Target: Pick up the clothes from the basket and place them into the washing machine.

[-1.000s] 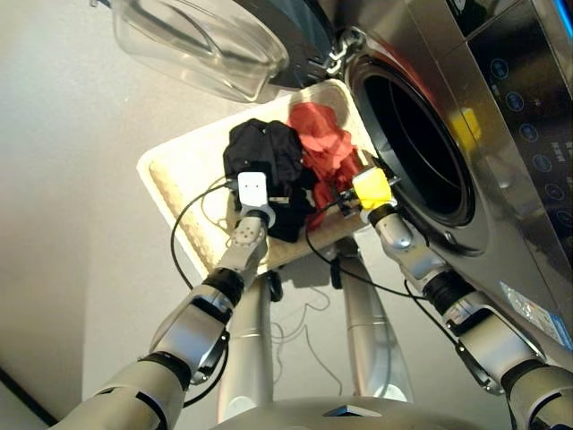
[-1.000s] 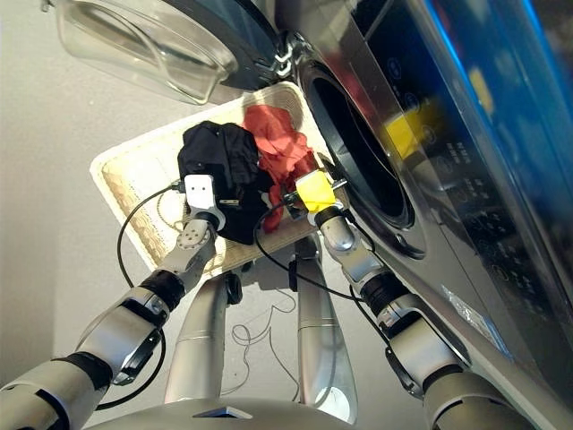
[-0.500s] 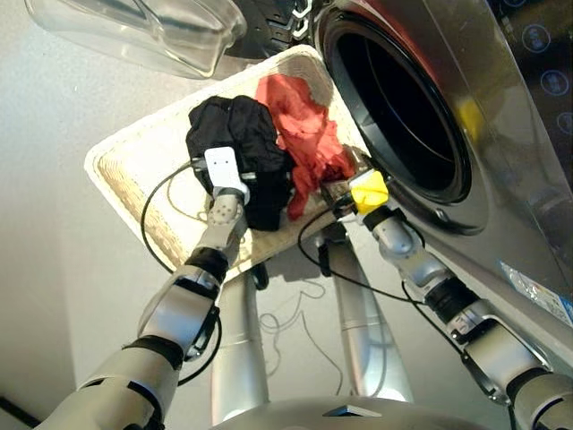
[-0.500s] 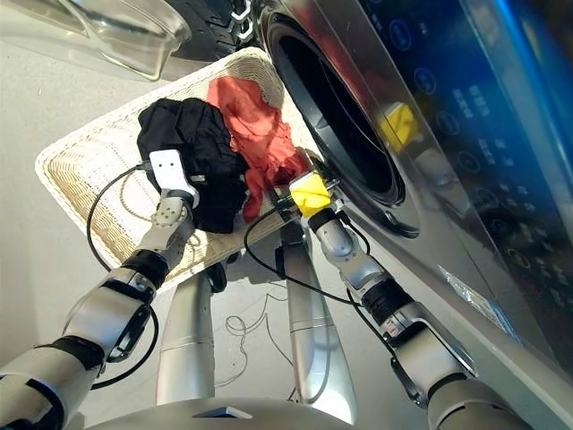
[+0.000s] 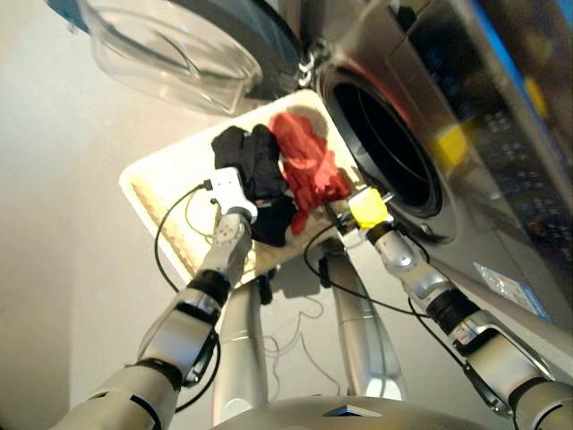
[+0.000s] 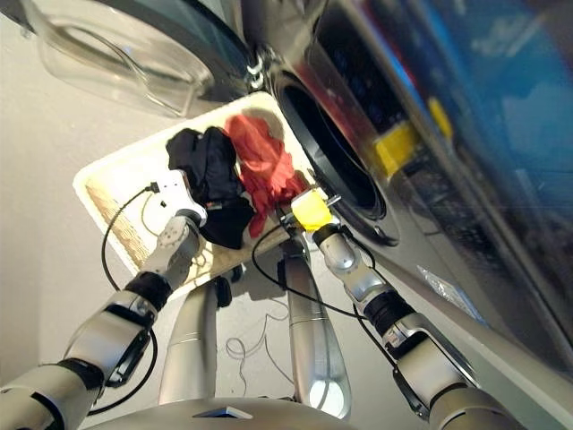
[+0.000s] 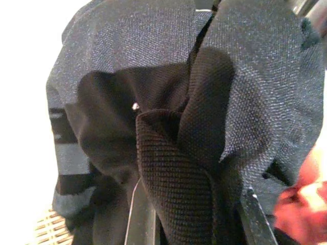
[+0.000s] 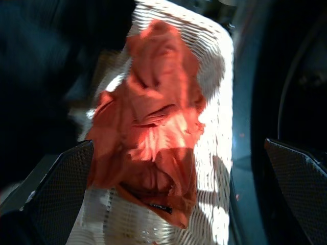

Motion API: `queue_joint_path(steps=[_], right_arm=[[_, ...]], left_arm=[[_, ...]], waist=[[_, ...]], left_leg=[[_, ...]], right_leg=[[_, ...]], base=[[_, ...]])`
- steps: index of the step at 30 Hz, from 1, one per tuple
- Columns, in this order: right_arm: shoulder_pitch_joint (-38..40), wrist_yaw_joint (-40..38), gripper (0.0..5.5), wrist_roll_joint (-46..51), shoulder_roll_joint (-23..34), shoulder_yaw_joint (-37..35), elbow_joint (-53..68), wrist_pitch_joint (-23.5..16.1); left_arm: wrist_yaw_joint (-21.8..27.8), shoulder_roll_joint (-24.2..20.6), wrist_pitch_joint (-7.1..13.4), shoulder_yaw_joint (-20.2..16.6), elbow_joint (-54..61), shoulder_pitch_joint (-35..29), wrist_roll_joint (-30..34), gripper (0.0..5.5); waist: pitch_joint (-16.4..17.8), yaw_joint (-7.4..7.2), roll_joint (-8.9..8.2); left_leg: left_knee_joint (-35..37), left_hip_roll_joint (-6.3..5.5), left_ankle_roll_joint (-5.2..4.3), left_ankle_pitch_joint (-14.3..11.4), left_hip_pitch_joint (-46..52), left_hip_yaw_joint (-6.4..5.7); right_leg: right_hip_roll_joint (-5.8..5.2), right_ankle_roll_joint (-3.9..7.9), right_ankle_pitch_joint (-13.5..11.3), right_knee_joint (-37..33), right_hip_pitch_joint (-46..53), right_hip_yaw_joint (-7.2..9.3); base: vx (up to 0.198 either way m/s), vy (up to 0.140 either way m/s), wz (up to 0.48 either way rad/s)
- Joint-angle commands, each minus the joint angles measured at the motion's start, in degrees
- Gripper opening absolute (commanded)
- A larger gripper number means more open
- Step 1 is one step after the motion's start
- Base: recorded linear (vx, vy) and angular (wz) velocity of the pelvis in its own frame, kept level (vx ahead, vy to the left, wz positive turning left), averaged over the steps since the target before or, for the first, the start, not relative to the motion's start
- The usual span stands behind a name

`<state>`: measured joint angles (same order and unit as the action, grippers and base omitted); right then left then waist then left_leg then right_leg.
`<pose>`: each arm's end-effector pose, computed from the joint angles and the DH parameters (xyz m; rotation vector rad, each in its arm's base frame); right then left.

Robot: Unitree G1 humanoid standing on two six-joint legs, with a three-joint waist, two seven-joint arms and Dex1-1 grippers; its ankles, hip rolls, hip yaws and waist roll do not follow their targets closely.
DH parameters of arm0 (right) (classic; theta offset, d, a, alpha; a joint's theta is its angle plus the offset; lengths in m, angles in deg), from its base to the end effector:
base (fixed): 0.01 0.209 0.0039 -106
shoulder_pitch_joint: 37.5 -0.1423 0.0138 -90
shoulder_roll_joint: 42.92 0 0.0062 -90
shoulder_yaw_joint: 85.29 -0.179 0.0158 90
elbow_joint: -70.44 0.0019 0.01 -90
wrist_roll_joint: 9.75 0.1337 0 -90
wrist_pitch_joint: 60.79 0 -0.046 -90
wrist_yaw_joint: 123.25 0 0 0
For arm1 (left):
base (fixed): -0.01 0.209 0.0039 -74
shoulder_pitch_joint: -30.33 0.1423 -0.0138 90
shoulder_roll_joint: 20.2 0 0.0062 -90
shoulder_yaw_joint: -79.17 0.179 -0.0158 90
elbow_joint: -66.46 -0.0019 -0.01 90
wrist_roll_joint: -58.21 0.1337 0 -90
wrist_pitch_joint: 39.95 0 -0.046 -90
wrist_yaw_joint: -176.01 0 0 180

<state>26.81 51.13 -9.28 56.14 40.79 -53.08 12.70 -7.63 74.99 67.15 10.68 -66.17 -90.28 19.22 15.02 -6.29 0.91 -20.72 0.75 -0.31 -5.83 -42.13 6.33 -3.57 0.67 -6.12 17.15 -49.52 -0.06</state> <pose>0.2554 -0.1512 0.0329 -0.6315 -0.0516 0.4475 0.2817 0.1278 0.0442 -0.2719 0.0461 -0.1249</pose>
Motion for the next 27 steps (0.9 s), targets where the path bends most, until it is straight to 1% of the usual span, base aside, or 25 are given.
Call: queue_joint_path(steps=[1, 2, 3, 6, 10, 15, 17, 18, 19, 20, 22, 23, 24, 26, 27], right_arm=[[-1.3, 0.1, 5.5, -6.6, 1.5, 2.0, 0.2, -1.0], [-1.4, 0.2, 5.5, -8.1, 1.4, 2.6, 0.0, -0.8], [-1.7, 0.0, 5.5, -10.1, 1.5, 3.5, -0.1, -0.8], [-2.7, -1.6, 5.5, -15.6, 1.7, 5.7, 0.0, -0.9], [-5.3, -3.1, 5.5, -24.0, 3.0, 9.3, 2.9, -0.8], [-9.9, -5.8, 5.5, -32.2, 2.3, 12.7, 2.5, 0.7], [-11.3, -6.5, 5.5, -34.2, 2.0, 13.2, 2.2, 1.3], [-13.2, -8.0, 5.5, -37.0, 1.5, 14.0, 1.4, 2.4], [-13.2, -8.0, 5.5, -37.0, 1.4, 14.0, 1.4, 2.4], [-14.5, -9.3, 5.5, -39.1, 0.7, 13.8, 0.1, 3.5], [-16.2, -10.8, 5.5, -40.6, -0.2, 13.0, -0.6, 5.2], [-16.1, -10.8, 5.5, -40.6, -0.3, 12.9, -0.6, 5.2], [-17.0, -11.9, 5.5, -41.6, -1.2, 12.4, -1.4, 6.1], [-18.6, -12.7, 5.5, -42.7, -2.0, 12.1, -2.5, 7.1], [-18.6, -12.7, 5.5, -42.8, -2.0, 12.1, -2.6, 7.1]], left_arm=[[4.1, -0.1, 3.1, 1.2, 6.9, 0.9, -1.6, 0.0], [4.4, -0.1, 3.1, 1.5, 8.1, 1.4, -2.0, 0.0], [5.2, 0.0, 2.8, 1.9, 9.2, 2.2, -2.5, 0.0], [6.3, -0.2, 2.5, 3.5, 13.8, 4.4, -3.8, 0.0], [8.3, -0.1, 1.1, 5.2, 19.2, 6.9, -7.9, 0.0], [9.1, -0.9, -0.1, 8.6, 25.0, 8.1, -11.4, 0.0], [9.9, -1.7, -1.2, 10.2, 26.8, 8.4, -12.1, 0.0], [10.7, -2.4, -2.1, 11.8, 29.0, 9.1, -14.4, 0.0], [10.7, -2.5, -2.1, 11.8, 29.0, 9.1, -14.5, 0.0], [11.5, -3.7, -3.0, 13.2, 32.0, 9.7, -16.2, 0.0], [11.9, -5.0, -4.0, 14.3, 34.5, 10.8, -18.2, 0.0], [11.8, -5.1, -4.1, 14.3, 34.5, 10.8, -18.3, 0.0], [12.3, -6.3, -4.6, 15.1, 36.5, 11.6, -19.5, 0.0], [12.9, -7.1, -5.4, 16.1, 37.9, 11.8, -20.3, 0.0], [12.9, -7.1, -5.4, 16.1, 37.9, 11.8, -20.3, 0.0]], waist=[[-1.5, 1.2, 2.0], [-1.4, 1.16, 1.79], [-1.4, 1.38, 1.88], [-1.5, 2.21, 2.37], [-1.1, 2.93, 2.79], [-1.1, 3.77, 3.67], [-1.5, 4.01, 4.21], [-2.0, 4.37, 4.83], [-2.1, 4.36, 4.81], [-2.5, 4.67, 5.32], [-3.0, 4.99, 5.72], [-3.1, 5.01, 5.68], [-3.4, 5.26, 6.1], [-3.8, 5.58, 6.4], [-3.8, 5.59, 6.37]], left_leg=[[4.6, -2.68, -0.53, 2.6, 3.9, -1.63], [6.1, -3.35, -0.23, 4.7, 4.6, -1.36], [7.4, -3.55, -0.38, 5.2, 6.3, -1.39], [9.5, -3.77, -0.37, 5.8, 10.0, -1.76], [9.5, -3.9, -0.04, 5.6, 12.5, -2.06], [9.0, -4.01, 0.23, 5.3, 13.5, -2.34], [8.7, -4.14, 0.41, 5.3, 13.3, -2.29], [8.7, -4.12, 0.57, 5.3, 13.1, -2.48], [8.7, -4.12, 0.57, 5.3, 13.1, -2.48], [8.7, -4.14, 0.66, 5.3, 12.8, -2.43], [8.5, -4.26, 0.79, 5.3, 12.3, -2.46], [8.5, -4.26, 0.79, 5.3, 12.2, -2.44], [8.4, -4.32, 0.87, 5.4, 11.7, -2.39], [8.3, -4.35, 0.9, 5.3, 11.2, -2.35], [8.3, -4.35, 0.9, 5.3, 11.1, -2.33]], right_leg=[[-0.44, 4.27, 1.3, -4.9, 9.9, 3.66], [-0.86, 3.92, -0.2, -6.4, 10.8, 4.03], [-0.85, 4.0, -0.4, -7.4, 12.5, 4.09], [-0.8, 3.96, -0.4, -8.9, 16.2, 4.4], [-0.66, 3.78, 0.2, -8.7, 18.9, 5.01], [-0.59, 3.54, 0.8, -8.4, 20.2, 5.46], [-0.53, 3.5, 1.0, -8.1, 19.9, 5.46], [-0.52, 3.5, 1.1, -7.9, 19.7, 5.41], [-0.52, 3.5, 1.1, -7.9, 19.7, 5.41], [-0.55, 3.5, 1.2, -7.8, 19.3, 5.39], [-0.55, 3.52, 1.1, -7.6, 18.7, 5.3], [-0.55, 3.52, 1.1, -7.6, 18.6, 5.28], [-0.6, 3.54, 1.0, -7.4, 18.0, 5.08], [-0.62, 3.54, 1.0, -7.3, 17.3, 4.91], [-0.61, 3.54, 1.0, -7.3, 17.3, 4.9]], base=[[-0.066, -0.025, 0.022], [-0.072, -0.027, 0.011], [-0.079, -0.027, 0.037], [0.0, 0.0, 0.0], [0.0, 0.0, 0.0], [0.0, 0.0, 0.0], [0.0, 0.0, 0.0], [0.0, 0.0, 0.0], [0.0, 0.0, 0.0], [0.0, 0.0, 0.0], [0.0, 0.0, 0.0], [0.0, 0.0, 0.0], [0.0, 0.0, 0.0], [0.0, 0.0, 0.0], [0.0, 0.0, 0.0]])
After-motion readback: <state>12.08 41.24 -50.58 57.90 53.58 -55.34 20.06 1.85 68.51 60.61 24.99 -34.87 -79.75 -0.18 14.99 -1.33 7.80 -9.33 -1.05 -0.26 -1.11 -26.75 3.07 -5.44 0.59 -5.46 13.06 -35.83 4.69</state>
